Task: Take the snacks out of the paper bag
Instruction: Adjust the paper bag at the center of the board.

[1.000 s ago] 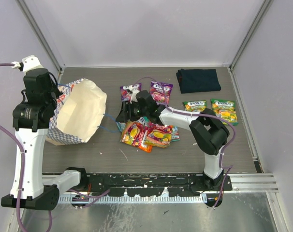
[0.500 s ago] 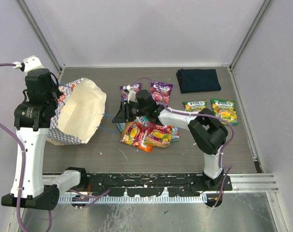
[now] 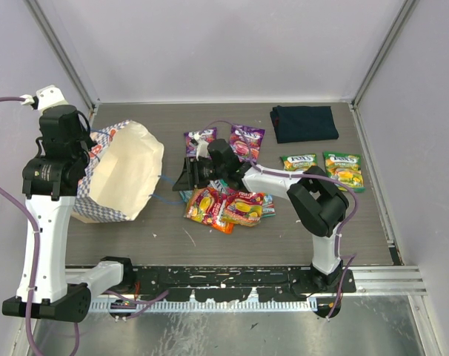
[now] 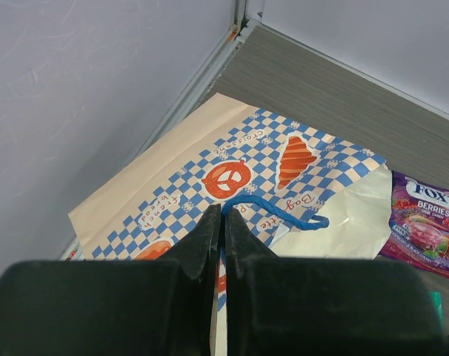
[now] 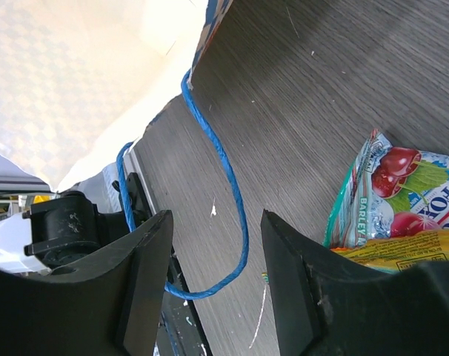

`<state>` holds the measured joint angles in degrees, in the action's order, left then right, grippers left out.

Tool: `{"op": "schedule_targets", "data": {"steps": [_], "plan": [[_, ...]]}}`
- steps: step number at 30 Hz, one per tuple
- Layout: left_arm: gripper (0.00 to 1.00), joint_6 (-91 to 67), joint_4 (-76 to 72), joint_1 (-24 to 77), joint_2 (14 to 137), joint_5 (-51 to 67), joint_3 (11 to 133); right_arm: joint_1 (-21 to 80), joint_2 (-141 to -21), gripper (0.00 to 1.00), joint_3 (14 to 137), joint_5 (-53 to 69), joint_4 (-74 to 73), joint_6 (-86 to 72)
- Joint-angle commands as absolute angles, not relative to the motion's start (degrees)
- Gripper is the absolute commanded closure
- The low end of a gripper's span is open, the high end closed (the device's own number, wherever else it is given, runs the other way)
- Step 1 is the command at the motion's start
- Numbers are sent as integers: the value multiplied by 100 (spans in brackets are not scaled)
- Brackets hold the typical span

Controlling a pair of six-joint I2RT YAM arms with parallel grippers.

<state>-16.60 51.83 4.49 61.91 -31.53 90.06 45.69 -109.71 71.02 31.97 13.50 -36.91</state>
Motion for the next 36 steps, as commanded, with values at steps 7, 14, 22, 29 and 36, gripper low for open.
{"op": "schedule_targets", "data": {"steps": [7,14,22,29,36], "plan": [[97,-1567,4782,442,6159,-3271,8991,4592,-10976,49,7199,3325,1455,-3536],[97,-1566,4798,444,6175,-3270,9018,4631,-11122,52,7263,3583,1406,-3487],[98,-1627,4800,437,6139,-3209,9035,4649,-10964,99,7347,3849,1098,-3222],[100,-2017,4479,431,5992,-2817,8920,4537,-10769,99,8106,3882,58,-2685],[100,-2029,3893,390,6111,-2957,8689,4327,-11202,99,10081,4006,-912,-2489]]}}
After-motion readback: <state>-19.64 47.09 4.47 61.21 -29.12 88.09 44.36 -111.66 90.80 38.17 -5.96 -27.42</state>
